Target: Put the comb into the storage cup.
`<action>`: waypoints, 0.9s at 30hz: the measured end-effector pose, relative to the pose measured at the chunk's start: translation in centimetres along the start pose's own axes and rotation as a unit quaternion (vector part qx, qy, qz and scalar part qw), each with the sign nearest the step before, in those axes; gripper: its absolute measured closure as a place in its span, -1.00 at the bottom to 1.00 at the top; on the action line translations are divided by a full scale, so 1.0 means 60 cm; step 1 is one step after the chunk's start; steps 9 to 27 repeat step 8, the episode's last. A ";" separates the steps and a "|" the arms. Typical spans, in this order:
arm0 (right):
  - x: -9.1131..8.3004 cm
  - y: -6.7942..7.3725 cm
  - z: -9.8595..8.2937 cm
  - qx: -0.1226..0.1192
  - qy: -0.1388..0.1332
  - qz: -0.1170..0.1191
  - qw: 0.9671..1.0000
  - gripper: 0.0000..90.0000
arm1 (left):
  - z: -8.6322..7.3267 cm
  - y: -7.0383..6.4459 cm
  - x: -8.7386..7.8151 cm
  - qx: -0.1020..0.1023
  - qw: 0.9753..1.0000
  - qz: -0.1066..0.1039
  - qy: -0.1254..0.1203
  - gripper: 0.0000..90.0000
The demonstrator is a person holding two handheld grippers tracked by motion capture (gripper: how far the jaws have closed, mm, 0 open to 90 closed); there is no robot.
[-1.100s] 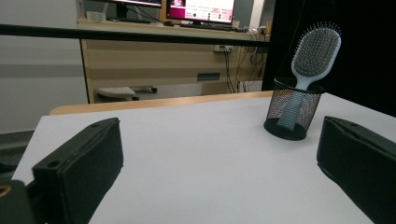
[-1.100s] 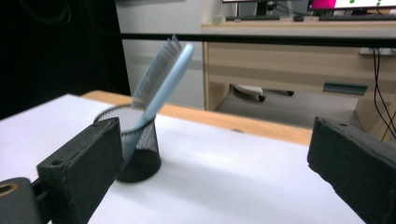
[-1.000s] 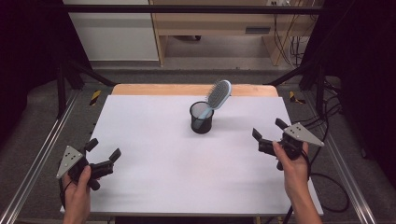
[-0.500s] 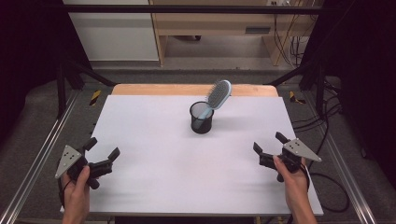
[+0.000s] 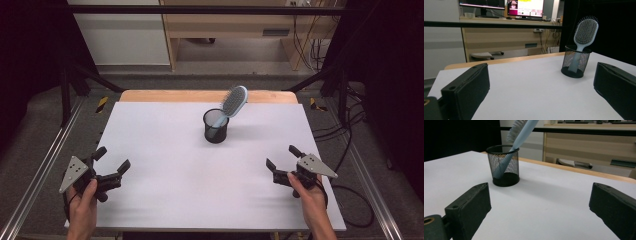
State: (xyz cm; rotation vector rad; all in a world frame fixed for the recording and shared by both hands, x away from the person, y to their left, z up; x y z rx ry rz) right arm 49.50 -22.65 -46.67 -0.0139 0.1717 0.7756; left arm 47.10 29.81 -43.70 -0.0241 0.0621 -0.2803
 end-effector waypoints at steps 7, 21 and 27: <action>0.025 0.024 -0.008 -0.011 0.014 0.041 0.999 -0.91 | 0.000 -0.024 0.004 0.013 1.000 -0.021 0.000 -0.99; 0.027 0.026 -0.008 -0.009 0.013 0.043 0.999 -0.91 | -0.002 -0.026 0.005 0.015 1.000 -0.023 0.002 -0.99; 0.027 0.026 -0.008 -0.009 0.013 0.043 0.999 -0.91 | -0.002 -0.026 0.005 0.015 1.000 -0.023 0.002 -0.99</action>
Point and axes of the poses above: each handheld gripper's, and its own axes: x roughly forward along the jaws, z roughly out of its top, y roughly to its left, the point moved 6 cm from there along x, roughly forward along the jaws, and after that the axes turned 15 degrees about z, right-handed, at the moved point
